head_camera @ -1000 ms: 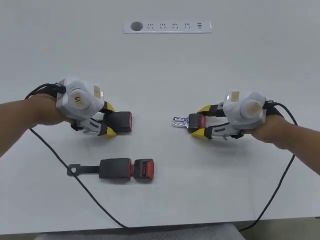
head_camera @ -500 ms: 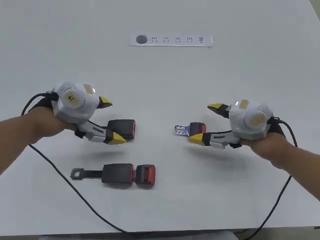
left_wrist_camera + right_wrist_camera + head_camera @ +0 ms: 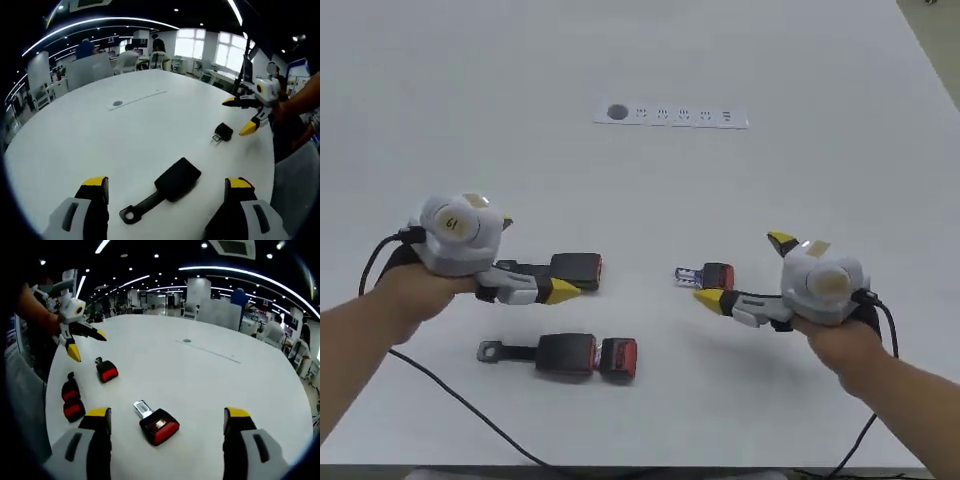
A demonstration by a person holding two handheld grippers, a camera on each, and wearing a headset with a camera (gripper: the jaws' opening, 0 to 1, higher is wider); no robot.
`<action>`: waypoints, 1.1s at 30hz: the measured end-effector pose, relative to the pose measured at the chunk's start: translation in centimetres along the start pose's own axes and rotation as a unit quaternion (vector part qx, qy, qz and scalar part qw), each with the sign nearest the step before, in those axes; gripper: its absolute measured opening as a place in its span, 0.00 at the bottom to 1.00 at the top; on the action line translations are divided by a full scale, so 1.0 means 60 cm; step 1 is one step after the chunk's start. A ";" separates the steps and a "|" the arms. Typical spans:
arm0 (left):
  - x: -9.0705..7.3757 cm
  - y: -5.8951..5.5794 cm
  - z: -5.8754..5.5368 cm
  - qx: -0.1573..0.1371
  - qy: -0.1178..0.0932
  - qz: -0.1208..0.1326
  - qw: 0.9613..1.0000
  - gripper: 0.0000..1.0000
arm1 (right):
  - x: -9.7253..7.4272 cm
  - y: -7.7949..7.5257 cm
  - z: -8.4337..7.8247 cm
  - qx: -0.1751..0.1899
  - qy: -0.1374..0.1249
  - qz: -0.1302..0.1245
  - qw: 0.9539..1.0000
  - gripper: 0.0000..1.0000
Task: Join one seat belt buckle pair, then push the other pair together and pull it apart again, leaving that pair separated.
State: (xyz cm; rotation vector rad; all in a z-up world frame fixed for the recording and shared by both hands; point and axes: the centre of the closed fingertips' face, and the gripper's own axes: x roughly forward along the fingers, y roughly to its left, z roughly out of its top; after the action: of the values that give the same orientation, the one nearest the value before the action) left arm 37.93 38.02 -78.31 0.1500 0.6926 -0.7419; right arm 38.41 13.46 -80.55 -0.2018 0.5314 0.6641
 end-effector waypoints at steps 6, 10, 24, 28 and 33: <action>-0.033 -0.005 -0.009 -0.008 -0.009 0.021 1.000 0.99 | -0.017 0.012 0.011 0.010 -0.016 -0.016 1.000 0.97; -0.052 -0.015 -0.012 -0.023 -0.021 0.027 0.999 0.99 | -0.030 0.019 0.015 0.016 -0.022 -0.022 0.999 0.98; -0.113 -0.051 -0.030 -0.027 -0.052 0.017 0.998 1.00 | -0.082 0.064 0.025 -0.012 -0.043 0.003 0.999 1.00; -0.129 -0.064 -0.032 -0.021 -0.058 0.005 0.998 1.00 | -0.097 0.076 0.023 -0.020 -0.044 0.009 0.999 1.00; -0.147 -0.068 -0.033 -0.022 -0.069 0.003 0.997 1.00 | -0.112 0.084 0.018 -0.020 -0.048 0.009 0.999 1.00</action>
State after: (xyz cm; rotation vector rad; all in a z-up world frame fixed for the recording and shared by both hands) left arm 29.49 40.74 -73.82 0.0595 0.5772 -0.7230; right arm 31.20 14.16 -76.17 -0.2010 0.4292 0.6986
